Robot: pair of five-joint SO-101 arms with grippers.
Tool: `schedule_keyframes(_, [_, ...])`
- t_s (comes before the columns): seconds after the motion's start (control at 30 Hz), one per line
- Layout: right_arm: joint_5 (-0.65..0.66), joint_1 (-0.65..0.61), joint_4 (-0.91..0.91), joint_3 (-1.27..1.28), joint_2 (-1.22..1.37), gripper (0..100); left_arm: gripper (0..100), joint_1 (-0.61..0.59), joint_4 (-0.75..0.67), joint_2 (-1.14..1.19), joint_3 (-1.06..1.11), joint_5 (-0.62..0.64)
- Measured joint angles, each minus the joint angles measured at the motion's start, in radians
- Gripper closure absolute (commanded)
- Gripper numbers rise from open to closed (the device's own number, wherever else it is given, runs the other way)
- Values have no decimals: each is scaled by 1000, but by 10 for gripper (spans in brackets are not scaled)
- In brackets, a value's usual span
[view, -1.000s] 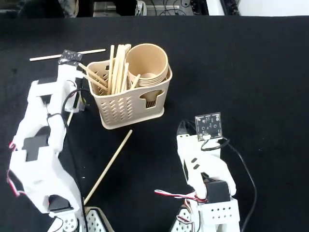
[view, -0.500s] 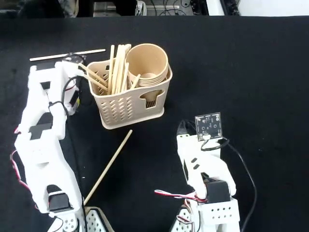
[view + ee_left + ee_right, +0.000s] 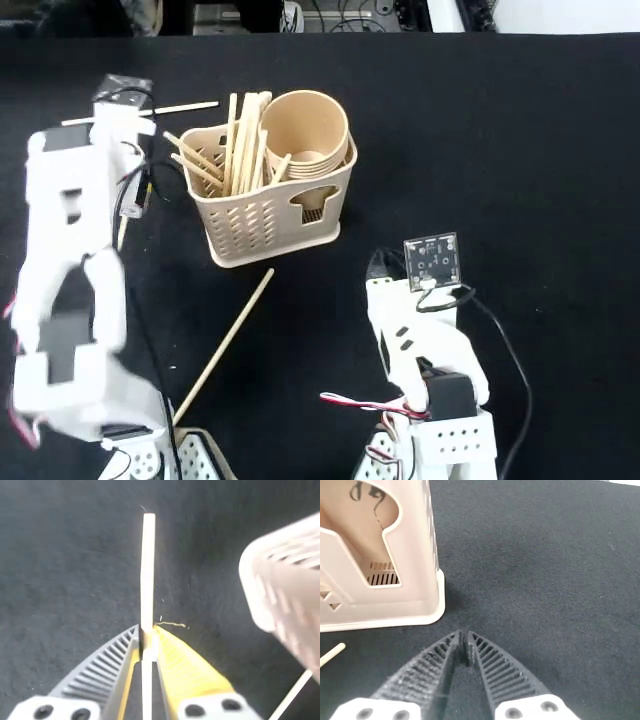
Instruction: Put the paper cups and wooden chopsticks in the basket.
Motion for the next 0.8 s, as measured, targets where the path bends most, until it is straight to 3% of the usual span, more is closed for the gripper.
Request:
schedule_keyframes(0.27, [0,0,0,0,0,981,971,8,-290,-713,356,245])
schedule_keyframes(0.47, [0,0,0,0,0,982,970,117,-669,-1224,560,405])
schedule_keyframes(0.63, [0,0,0,0,0,982,971,252,-1017,-1369,703,453])
schedule_keyframes(0.8, [0,0,0,0,0,982,971,288,-1099,-1321,724,612])
